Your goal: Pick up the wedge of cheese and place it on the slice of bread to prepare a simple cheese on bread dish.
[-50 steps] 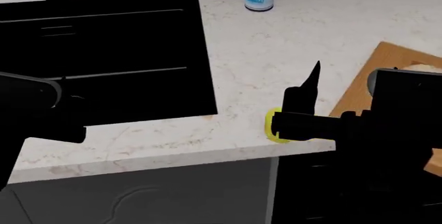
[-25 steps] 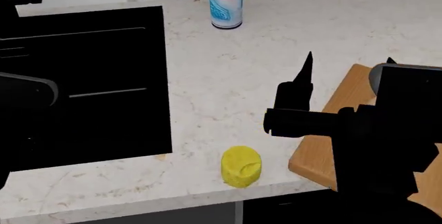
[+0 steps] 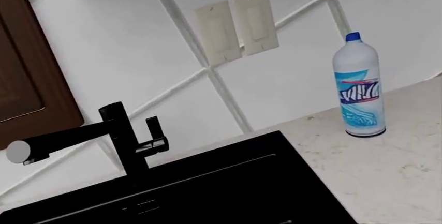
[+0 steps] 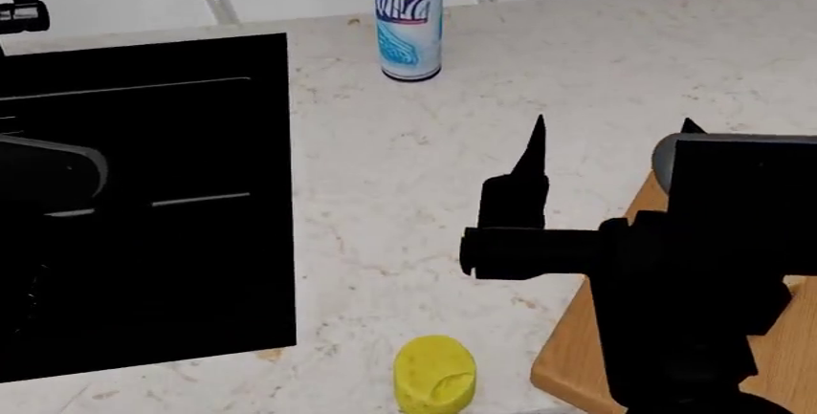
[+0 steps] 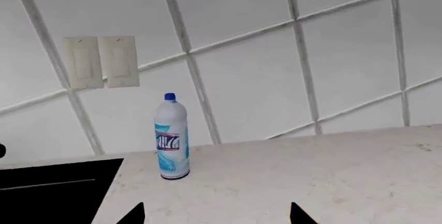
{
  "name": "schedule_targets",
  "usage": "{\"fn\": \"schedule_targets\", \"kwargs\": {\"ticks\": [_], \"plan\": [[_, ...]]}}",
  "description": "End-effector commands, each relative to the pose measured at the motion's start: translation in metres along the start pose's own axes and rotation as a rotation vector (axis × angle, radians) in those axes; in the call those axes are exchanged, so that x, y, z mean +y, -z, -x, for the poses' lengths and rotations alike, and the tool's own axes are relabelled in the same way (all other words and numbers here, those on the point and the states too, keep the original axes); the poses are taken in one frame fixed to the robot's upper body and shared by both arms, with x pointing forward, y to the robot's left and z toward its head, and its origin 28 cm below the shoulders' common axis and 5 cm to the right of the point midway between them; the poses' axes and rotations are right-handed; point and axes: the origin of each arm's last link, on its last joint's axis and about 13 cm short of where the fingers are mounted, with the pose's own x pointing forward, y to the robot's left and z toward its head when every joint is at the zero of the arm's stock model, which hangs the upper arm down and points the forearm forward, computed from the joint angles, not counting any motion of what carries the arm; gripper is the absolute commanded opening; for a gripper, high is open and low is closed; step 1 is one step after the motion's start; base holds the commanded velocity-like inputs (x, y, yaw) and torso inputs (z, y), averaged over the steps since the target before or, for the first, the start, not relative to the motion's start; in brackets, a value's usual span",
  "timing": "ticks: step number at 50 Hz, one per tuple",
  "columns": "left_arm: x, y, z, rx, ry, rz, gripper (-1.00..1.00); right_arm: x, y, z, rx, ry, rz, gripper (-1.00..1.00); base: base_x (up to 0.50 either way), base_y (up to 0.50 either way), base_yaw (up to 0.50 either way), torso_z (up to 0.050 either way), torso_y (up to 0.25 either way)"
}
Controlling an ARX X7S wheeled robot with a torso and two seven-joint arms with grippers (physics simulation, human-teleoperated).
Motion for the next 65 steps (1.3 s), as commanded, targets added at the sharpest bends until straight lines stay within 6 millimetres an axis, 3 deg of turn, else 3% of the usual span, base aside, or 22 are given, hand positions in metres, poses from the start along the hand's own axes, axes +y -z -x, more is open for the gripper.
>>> {"fn": "schedule_targets", "kwargs": {"ticks": [1,8,16,33,48,65], "plan": [[0.0,0.0,0.0,0.0,-0.003,0.001,1.0,0.009,-0.001,0.023,0.068,-0.126,-0.014,1.0,0.0,0.0,0.0,0.0,0.0],[0.0,-0.001,0.0,0.004,-0.001,0.0,1.0,0.013,-0.01,0.044,0.125,-0.247,-0.04,1.0,0.0,0.0,0.0,0.0,0.0],[0.0,-0.001,-0.001,0.004,-0.004,0.001,1.0,0.02,-0.004,0.054,0.201,-0.378,-0.022,1.0,0.0,0.0,0.0,0.0,0.0],[0.0,0.0,0.0,-0.002,-0.006,0.009,1.0,0.035,0.018,0.051,0.333,-0.51,0.028,1.0,0.0,0.0,0.0,0.0,0.0],[0.001,-0.001,0.0,-0.008,-0.015,0.014,1.0,0.036,0.042,0.035,0.409,-0.474,0.004,1.0,0.0,0.0,0.0,0.0,0.0],[0.001,-0.001,0.0,-0.014,-0.017,0.016,1.0,0.031,0.053,0.021,0.444,-0.384,0.044,1.0,0.0,0.0,0.0,0.0,0.0]]}}
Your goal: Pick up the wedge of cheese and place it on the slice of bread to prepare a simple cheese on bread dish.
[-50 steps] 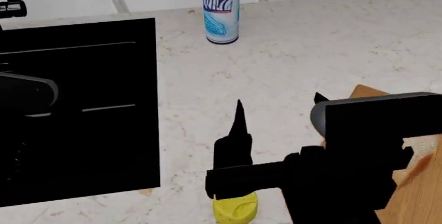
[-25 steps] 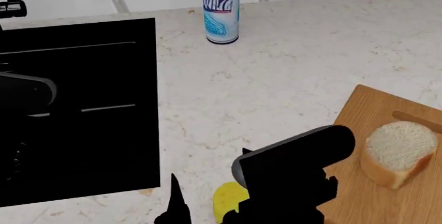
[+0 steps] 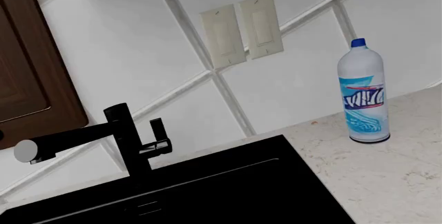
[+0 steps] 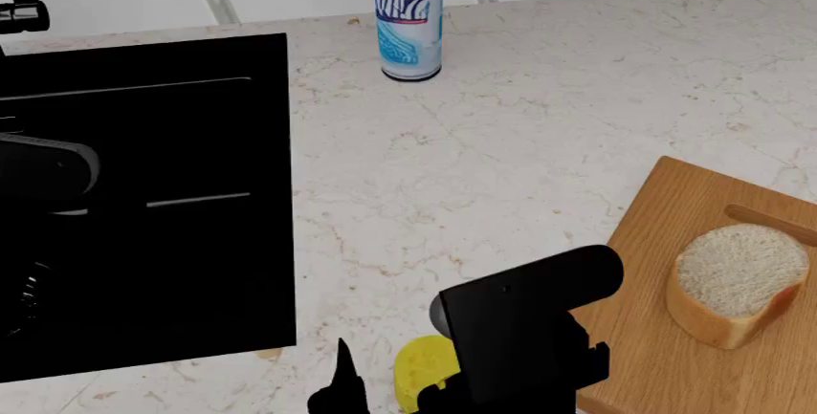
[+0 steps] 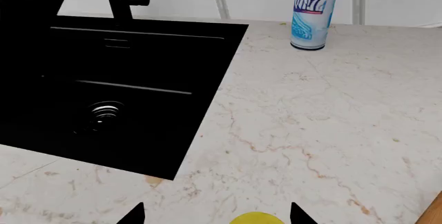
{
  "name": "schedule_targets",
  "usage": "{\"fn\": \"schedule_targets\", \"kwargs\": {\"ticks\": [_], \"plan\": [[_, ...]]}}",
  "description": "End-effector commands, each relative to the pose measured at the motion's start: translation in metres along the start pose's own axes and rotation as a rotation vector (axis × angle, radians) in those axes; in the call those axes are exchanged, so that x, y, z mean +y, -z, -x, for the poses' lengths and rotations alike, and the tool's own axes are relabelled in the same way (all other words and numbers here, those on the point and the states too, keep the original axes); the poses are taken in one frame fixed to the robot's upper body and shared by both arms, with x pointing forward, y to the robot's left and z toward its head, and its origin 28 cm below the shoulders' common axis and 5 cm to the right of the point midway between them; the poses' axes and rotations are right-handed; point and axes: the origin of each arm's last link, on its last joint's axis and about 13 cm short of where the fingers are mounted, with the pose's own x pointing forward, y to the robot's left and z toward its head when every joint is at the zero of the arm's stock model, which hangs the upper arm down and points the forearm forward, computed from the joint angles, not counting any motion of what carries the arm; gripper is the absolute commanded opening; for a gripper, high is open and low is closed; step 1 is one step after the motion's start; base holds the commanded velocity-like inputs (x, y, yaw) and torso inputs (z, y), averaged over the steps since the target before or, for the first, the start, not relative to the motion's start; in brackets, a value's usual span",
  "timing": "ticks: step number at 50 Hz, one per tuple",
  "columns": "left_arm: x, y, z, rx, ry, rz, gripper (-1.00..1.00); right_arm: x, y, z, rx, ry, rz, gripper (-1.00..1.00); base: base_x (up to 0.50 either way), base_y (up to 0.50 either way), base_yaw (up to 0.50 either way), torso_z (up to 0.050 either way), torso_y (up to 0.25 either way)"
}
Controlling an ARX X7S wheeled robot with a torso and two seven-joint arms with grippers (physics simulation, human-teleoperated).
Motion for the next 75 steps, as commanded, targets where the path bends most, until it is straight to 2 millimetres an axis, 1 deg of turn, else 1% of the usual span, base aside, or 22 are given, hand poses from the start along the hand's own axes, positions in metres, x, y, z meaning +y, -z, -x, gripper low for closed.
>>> {"fn": "schedule_targets", "kwargs": {"ticks": [1,8,17,31,37,46,59,75], "plan": [[0.0,0.0,0.0,-0.002,-0.001,0.002,1.0,-0.006,0.005,-0.008,0.033,0.044,0.007,1.0,0.0,0.0,0.0,0.0,0.0],[0.0,0.0,0.0,-0.009,-0.008,0.006,1.0,-0.007,0.009,-0.011,0.064,0.044,0.023,1.0,0.0,0.0,0.0,0.0,0.0],[0.001,-0.001,0.0,-0.012,-0.012,0.007,1.0,-0.011,0.012,-0.015,0.084,0.047,0.001,1.0,0.0,0.0,0.0,0.0,0.0],[0.001,-0.002,0.001,-0.021,-0.016,0.01,1.0,-0.013,0.015,-0.016,0.153,0.02,-0.015,1.0,0.0,0.0,0.0,0.0,0.0],[0.001,-0.001,0.001,-0.022,-0.015,0.009,1.0,-0.016,0.015,-0.019,0.172,0.035,-0.027,1.0,0.0,0.0,0.0,0.0,0.0],[0.001,-0.002,0.001,-0.028,-0.014,0.011,1.0,-0.022,0.014,-0.028,0.21,0.032,-0.043,1.0,0.0,0.0,0.0,0.0,0.002],[0.001,-0.002,0.002,-0.034,-0.016,0.014,1.0,-0.022,0.012,-0.034,0.234,0.007,-0.022,1.0,0.0,0.0,0.0,0.0,0.0],[0.002,-0.003,0.002,-0.044,-0.02,0.018,1.0,-0.026,0.017,-0.043,0.277,0.018,-0.022,1.0,0.0,0.0,0.0,0.0,0.0]]}}
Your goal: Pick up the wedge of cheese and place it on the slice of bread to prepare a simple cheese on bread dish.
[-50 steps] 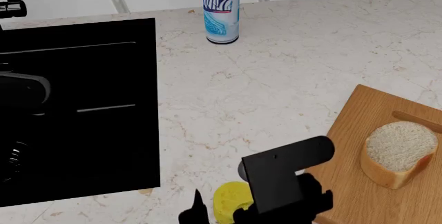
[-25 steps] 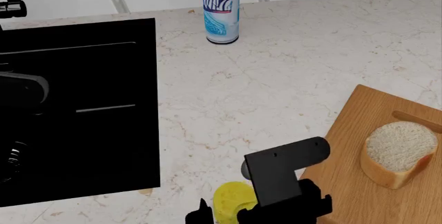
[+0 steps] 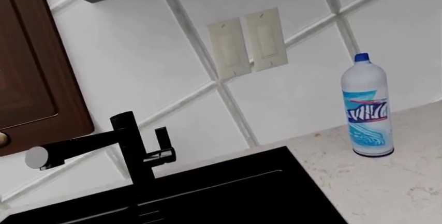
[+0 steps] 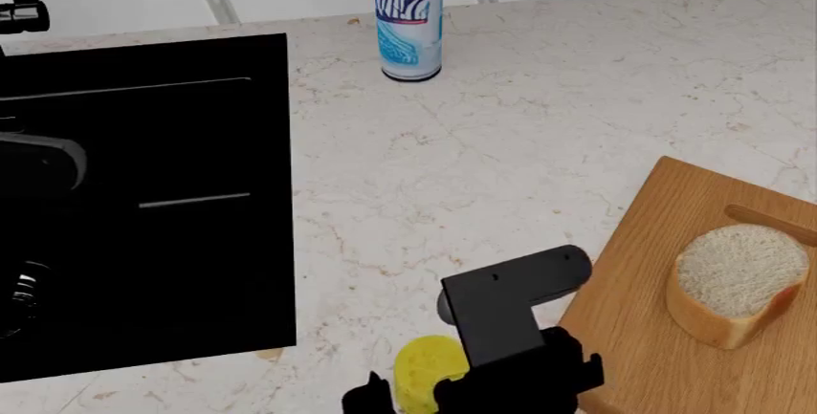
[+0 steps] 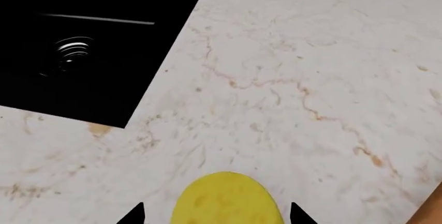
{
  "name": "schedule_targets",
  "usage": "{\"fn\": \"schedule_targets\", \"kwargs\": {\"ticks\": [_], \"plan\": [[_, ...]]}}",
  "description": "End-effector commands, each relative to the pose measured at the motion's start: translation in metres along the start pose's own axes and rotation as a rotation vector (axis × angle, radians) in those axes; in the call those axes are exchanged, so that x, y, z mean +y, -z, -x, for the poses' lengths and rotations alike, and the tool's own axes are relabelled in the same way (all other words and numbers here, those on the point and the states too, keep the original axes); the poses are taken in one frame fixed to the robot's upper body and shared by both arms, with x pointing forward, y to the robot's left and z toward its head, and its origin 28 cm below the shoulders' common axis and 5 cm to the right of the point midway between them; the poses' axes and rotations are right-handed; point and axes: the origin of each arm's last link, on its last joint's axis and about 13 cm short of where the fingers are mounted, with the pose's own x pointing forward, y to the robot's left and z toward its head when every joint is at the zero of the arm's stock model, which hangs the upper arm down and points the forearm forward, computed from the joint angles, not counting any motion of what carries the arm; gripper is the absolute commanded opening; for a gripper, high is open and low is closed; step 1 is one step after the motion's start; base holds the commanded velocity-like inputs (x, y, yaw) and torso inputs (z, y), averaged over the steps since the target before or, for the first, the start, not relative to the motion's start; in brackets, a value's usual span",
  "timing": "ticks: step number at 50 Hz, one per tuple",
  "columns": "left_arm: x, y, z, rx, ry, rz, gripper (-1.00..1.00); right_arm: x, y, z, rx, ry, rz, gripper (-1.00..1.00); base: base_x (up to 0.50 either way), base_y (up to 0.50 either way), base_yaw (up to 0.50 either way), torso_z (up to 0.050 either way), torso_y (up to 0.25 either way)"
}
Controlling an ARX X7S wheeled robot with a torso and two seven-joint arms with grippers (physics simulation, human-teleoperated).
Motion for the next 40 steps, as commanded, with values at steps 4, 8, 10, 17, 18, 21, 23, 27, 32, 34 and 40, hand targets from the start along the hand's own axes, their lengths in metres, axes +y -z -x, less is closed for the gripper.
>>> {"fn": "schedule_targets", "kwargs": {"ticks": [4,8,10,17,18,21,23,27,32,34,40], "plan": [[0.0,-0.001,0.0,-0.007,-0.001,0.002,1.0,-0.004,0.002,-0.008,0.032,0.006,-0.002,1.0,0.0,0.0,0.0,0.0,0.0],[0.0,-0.001,0.0,-0.007,-0.001,0.002,1.0,-0.004,0.002,-0.007,0.024,0.01,0.0,1.0,0.0,0.0,0.0,0.0,0.0],[0.0,0.0,0.0,-0.006,0.0,0.002,1.0,-0.004,0.0,-0.006,0.008,0.025,0.002,-1.0,0.0,0.0,0.0,0.0,0.0],[0.0,0.0,0.0,-0.001,0.003,-0.001,1.0,0.0,-0.021,0.018,-0.106,0.062,0.051,-1.0,0.0,0.0,0.0,0.0,0.0],[0.0,0.0,0.0,-0.001,0.003,-0.001,1.0,0.0,-0.024,0.021,-0.117,0.065,0.06,-1.0,0.0,0.0,0.0,0.0,0.0],[0.0,0.0,0.0,-0.001,0.0,0.0,1.0,0.004,-0.036,0.039,-0.188,0.081,0.089,-1.0,0.0,0.0,0.0,0.0,0.0],[0.0,0.0,0.0,-0.001,0.0,0.0,1.0,0.005,-0.043,0.049,-0.221,0.104,0.099,-1.0,0.0,0.0,0.0,0.0,0.0],[0.0,0.0,0.0,-0.004,-0.004,0.0,1.0,0.002,-0.06,0.07,-0.302,0.166,0.103,-1.0,0.0,0.0,0.0,0.0,0.0],[0.0,0.0,0.001,-0.01,-0.009,-0.004,1.0,-0.008,-0.078,0.09,-0.356,0.237,0.094,-1.0,0.0,0.0,0.0,0.0,0.0],[0.0,0.0,0.001,-0.008,-0.009,-0.004,1.0,-0.013,-0.085,0.096,-0.38,0.277,0.085,-1.0,0.0,0.0,0.0,0.0,0.0],[0.0,0.0,0.001,-0.009,-0.011,-0.006,1.0,-0.025,-0.103,0.111,-0.434,0.363,0.034,-1.0,0.0,0.0,0.0,0.0,0.0]]}}
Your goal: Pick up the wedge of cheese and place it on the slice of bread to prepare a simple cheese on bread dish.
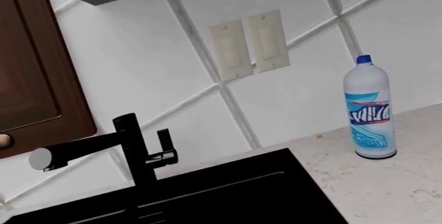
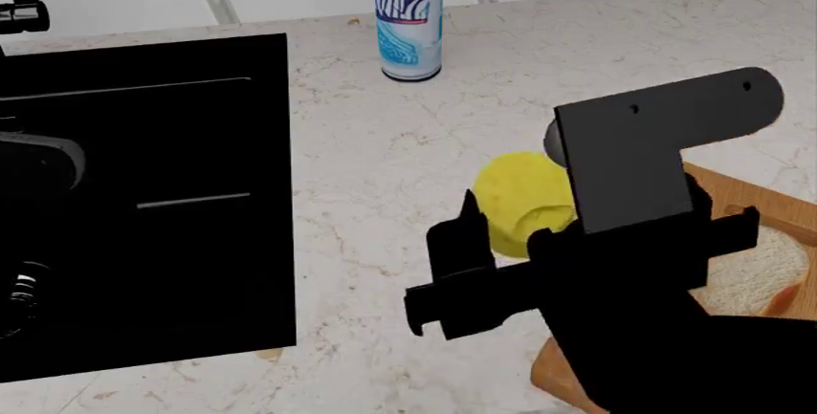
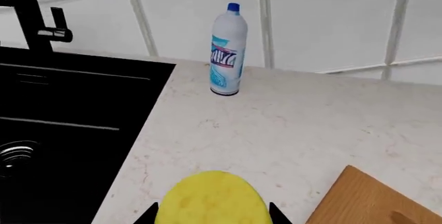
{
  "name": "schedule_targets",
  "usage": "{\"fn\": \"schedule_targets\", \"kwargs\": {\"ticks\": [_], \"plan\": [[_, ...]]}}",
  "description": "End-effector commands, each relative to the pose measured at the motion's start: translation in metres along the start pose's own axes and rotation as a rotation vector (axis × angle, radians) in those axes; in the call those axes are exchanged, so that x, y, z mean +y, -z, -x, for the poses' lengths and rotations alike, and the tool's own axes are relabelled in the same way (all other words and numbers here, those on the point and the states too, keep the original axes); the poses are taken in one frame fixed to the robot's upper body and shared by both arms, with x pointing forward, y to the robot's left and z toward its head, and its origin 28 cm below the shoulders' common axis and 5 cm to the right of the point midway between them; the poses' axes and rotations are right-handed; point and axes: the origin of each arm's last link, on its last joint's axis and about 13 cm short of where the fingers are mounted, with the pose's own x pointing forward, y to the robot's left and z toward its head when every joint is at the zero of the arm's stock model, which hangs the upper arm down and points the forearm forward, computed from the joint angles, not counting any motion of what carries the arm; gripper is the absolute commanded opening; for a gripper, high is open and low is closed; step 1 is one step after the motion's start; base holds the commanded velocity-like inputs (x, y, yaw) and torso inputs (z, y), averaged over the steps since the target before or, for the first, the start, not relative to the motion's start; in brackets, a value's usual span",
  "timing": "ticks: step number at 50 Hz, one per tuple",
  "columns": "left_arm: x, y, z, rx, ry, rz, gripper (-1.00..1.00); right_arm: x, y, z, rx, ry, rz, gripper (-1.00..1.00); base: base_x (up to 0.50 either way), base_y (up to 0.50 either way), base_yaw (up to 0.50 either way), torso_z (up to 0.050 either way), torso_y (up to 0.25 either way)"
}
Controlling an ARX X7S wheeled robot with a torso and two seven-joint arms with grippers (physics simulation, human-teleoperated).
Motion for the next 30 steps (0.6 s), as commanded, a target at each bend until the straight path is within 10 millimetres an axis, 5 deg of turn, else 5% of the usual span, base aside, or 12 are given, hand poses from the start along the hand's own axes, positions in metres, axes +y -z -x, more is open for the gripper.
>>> {"fn": "schedule_targets", "kwargs": {"ticks": [1,12,30], "plan": [[0.0,-0.001,0.0,-0.002,-0.003,-0.004,1.0,-0.027,-0.039,0.022,-0.119,0.162,-0.037,-1.0,0.0,0.0,0.0,0.0,0.0],[0.0,0.0,0.001,-0.004,-0.005,-0.003,1.0,-0.05,-0.045,0.016,-0.109,0.431,-0.142,-1.0,0.0,0.0,0.0,0.0,0.0],[0.0,0.0,0.0,-0.001,-0.008,-0.003,1.0,-0.066,-0.05,-0.007,-0.038,0.466,-0.231,-1.0,0.0,0.0,0.0,0.0,0.0]]}}
